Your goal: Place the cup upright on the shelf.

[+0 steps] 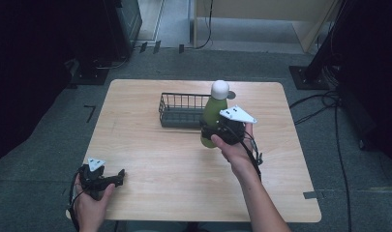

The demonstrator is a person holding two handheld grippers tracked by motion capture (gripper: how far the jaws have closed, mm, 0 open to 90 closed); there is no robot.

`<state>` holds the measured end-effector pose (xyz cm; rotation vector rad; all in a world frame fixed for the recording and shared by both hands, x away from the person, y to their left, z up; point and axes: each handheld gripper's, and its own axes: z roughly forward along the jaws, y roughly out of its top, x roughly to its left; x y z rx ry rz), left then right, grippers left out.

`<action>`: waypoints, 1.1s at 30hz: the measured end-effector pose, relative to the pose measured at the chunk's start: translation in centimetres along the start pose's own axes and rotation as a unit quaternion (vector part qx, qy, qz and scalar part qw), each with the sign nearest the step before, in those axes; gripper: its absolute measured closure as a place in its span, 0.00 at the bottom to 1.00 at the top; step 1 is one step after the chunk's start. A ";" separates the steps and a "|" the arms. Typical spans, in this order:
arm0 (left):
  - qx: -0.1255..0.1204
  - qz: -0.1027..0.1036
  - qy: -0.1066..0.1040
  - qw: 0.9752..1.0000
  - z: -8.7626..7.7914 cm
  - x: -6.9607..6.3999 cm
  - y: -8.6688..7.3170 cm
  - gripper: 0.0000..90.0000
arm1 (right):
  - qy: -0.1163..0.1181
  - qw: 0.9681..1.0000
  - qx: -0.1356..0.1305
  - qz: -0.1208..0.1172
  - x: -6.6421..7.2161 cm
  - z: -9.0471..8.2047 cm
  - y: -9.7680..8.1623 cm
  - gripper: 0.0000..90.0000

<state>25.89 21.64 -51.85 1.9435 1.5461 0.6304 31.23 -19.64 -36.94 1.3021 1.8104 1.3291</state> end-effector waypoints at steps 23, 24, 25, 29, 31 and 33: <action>0.000 0.000 0.000 1.000 0.0 0.0 0.0 0.00 | -0.023 0.999 -0.035 -0.007 0.1 4.8 6.7 0.22; 0.000 0.000 0.000 1.000 0.0 0.0 0.0 0.00 | -0.026 0.999 -0.035 -0.008 0.1 5.1 6.9 0.22; 0.000 0.000 0.000 1.000 0.0 0.0 0.0 0.00 | -0.029 0.999 -0.035 -0.006 0.0 5.4 7.1 0.22; 0.000 0.000 0.000 1.000 0.0 0.0 0.0 0.00 | -0.037 0.999 -0.036 -0.004 -0.3 6.6 7.4 0.22; 0.001 0.001 0.000 1.000 0.0 0.0 0.0 0.00 | -0.038 0.999 -0.037 -0.004 -0.4 6.9 7.4 0.22; 0.001 0.001 0.000 1.000 0.0 0.0 0.0 0.00 | -0.043 0.998 -0.040 -0.005 -0.7 7.4 7.3 0.22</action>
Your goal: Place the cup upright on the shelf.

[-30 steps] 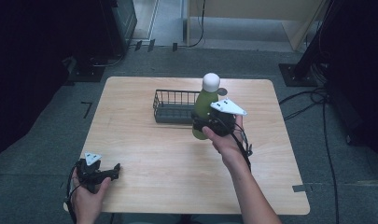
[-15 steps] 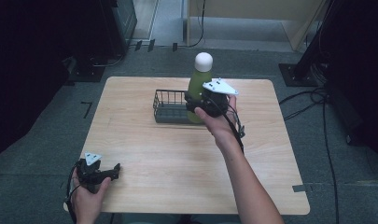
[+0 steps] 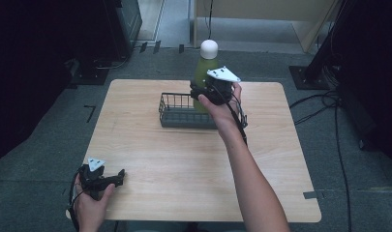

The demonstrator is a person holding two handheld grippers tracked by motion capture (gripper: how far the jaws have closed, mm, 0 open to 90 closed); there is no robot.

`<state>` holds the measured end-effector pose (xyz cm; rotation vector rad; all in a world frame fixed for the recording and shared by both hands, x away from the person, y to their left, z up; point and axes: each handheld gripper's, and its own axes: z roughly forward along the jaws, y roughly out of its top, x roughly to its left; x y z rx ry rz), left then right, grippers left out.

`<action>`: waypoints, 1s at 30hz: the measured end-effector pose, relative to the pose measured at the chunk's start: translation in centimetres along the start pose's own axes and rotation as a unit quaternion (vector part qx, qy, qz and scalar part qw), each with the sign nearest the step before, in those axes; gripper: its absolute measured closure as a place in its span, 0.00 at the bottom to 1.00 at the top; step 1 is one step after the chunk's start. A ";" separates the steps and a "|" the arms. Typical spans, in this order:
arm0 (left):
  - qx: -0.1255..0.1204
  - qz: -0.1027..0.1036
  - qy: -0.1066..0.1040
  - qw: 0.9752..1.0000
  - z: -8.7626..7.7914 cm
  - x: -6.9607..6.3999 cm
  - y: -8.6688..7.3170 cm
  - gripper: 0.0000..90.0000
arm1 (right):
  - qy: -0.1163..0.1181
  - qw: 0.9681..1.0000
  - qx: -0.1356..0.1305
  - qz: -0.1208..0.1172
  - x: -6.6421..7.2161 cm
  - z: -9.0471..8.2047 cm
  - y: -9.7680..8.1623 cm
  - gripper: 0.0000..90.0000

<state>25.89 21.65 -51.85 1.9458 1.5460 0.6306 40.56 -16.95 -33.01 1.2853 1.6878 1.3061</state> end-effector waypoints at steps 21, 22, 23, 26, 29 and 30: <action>0.000 0.000 0.000 1.000 0.0 0.0 0.0 0.00 | -0.031 0.999 0.011 0.015 -1.5 4.4 -3.5 0.22; 0.000 0.000 0.000 1.000 0.0 0.0 0.0 0.00 | -0.032 0.999 0.014 0.015 -1.6 4.5 -3.6 0.22; 0.000 0.000 0.000 1.000 0.0 0.0 0.0 0.00 | -0.034 0.999 0.018 0.016 -1.6 4.7 -3.9 0.22; 0.000 0.000 0.000 1.000 0.0 0.0 0.0 0.00 | -0.036 0.999 0.024 0.014 -1.7 4.8 -4.1 0.22; 0.000 0.000 0.000 1.000 0.0 0.0 0.0 0.00 | -0.036 0.999 0.034 0.015 -2.0 5.1 -4.5 0.22; 0.000 0.000 0.000 1.000 0.0 0.0 0.0 0.00 | -0.035 0.999 0.036 0.016 -2.0 5.2 -4.5 0.22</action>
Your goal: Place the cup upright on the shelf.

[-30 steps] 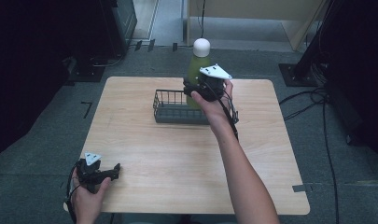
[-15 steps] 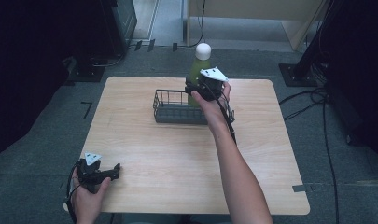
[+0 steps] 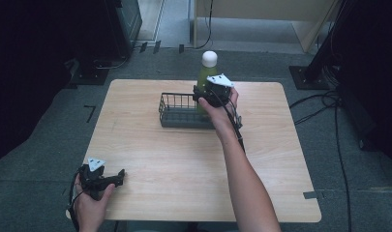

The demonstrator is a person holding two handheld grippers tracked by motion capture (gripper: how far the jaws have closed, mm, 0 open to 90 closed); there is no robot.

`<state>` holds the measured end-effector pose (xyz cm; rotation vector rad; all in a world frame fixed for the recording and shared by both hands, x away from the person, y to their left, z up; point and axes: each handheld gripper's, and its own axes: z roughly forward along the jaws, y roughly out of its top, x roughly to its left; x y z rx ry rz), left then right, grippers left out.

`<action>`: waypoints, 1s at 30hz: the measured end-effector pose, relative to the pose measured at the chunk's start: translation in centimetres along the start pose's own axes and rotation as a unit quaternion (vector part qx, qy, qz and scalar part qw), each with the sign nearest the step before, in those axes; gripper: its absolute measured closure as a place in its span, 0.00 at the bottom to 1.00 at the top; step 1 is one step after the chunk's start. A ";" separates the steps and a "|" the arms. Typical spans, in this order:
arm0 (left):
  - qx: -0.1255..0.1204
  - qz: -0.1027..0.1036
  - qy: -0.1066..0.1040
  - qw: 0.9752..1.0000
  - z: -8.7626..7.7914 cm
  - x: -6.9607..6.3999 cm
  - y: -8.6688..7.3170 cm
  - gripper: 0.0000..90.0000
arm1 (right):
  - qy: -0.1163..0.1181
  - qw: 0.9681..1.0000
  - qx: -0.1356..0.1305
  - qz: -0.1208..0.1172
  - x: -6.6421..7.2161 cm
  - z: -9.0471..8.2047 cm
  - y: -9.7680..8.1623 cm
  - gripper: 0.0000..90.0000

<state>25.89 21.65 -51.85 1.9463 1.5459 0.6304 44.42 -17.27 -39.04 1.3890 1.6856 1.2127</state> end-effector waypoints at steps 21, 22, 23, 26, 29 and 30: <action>0.000 -0.001 0.000 1.000 0.0 0.0 0.0 0.00 | 0.006 1.000 0.003 0.002 0.1 0.6 -1.4 0.20; 0.000 -0.001 0.000 1.000 0.0 0.0 0.0 0.00 | 0.007 1.000 0.013 0.002 0.1 0.5 -1.3 0.13; 0.000 -0.001 0.000 1.000 0.0 0.0 0.0 0.00 | 0.007 1.000 0.013 0.002 0.1 0.5 -1.3 0.13; 0.000 -0.001 0.000 1.000 0.0 0.0 0.0 0.00 | 0.010 1.000 0.022 0.005 -0.2 0.4 -1.3 0.06; 0.000 0.000 0.000 1.000 0.0 0.0 0.0 0.00 | 0.020 0.999 0.028 -0.001 -0.2 -0.1 -1.5 0.03; 0.000 0.000 0.000 1.000 0.0 0.0 0.0 0.00 | 0.021 0.999 0.026 -0.003 -0.2 -0.3 -1.6 0.03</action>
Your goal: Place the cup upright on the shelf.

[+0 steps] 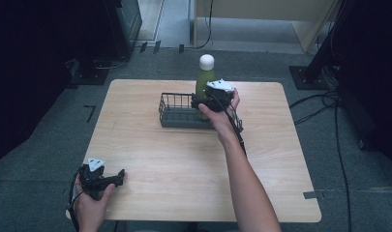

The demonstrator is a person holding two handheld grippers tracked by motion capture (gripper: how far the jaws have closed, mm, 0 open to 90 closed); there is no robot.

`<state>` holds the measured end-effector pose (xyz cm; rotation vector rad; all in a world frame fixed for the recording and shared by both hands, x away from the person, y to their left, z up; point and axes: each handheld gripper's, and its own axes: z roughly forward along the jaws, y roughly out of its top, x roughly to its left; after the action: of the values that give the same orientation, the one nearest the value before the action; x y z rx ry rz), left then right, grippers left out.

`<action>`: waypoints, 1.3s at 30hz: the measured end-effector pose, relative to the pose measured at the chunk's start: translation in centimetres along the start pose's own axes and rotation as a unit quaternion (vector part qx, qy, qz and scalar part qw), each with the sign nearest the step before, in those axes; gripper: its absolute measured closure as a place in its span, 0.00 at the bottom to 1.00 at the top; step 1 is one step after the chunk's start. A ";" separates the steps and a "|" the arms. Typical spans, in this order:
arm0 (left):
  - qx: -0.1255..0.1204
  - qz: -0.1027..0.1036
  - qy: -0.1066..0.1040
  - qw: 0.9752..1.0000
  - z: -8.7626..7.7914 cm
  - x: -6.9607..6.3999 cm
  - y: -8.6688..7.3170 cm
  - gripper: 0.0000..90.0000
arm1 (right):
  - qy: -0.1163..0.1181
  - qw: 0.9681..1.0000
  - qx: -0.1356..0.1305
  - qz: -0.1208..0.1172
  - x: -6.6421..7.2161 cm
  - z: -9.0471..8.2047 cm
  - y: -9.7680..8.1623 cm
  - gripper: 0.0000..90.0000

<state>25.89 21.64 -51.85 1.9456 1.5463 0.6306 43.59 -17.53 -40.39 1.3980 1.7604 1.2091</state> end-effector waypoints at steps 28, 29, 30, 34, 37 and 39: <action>0.000 -0.001 0.000 1.000 0.0 0.0 0.0 0.00 | 0.015 1.000 -0.010 -0.004 -2.6 -6.2 -4.5 0.03; 0.000 -0.001 0.000 1.000 0.0 0.0 0.0 0.00 | 0.012 1.000 -0.010 -0.005 -2.8 -6.5 -4.8 0.03; 0.000 -0.001 0.000 1.000 0.0 0.0 0.0 0.00 | 0.010 1.000 -0.013 -0.009 -3.0 -6.9 -5.1 0.03; 0.000 -0.001 0.000 1.000 0.0 0.0 0.0 0.00 | 0.014 1.000 -0.011 -0.005 -3.7 -8.1 -6.2 0.02; -0.001 -0.001 0.000 1.000 0.0 0.0 0.0 0.00 | 0.012 1.000 -0.011 0.006 -4.6 -9.0 -7.4 0.01; -0.001 -0.001 0.000 1.000 0.0 0.0 0.0 0.00 | 0.011 1.000 -0.010 0.014 -5.0 -9.4 -8.0 0.02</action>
<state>25.88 21.62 -51.87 1.9431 1.5465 0.6315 33.50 -25.42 -44.12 1.4075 1.7437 1.2597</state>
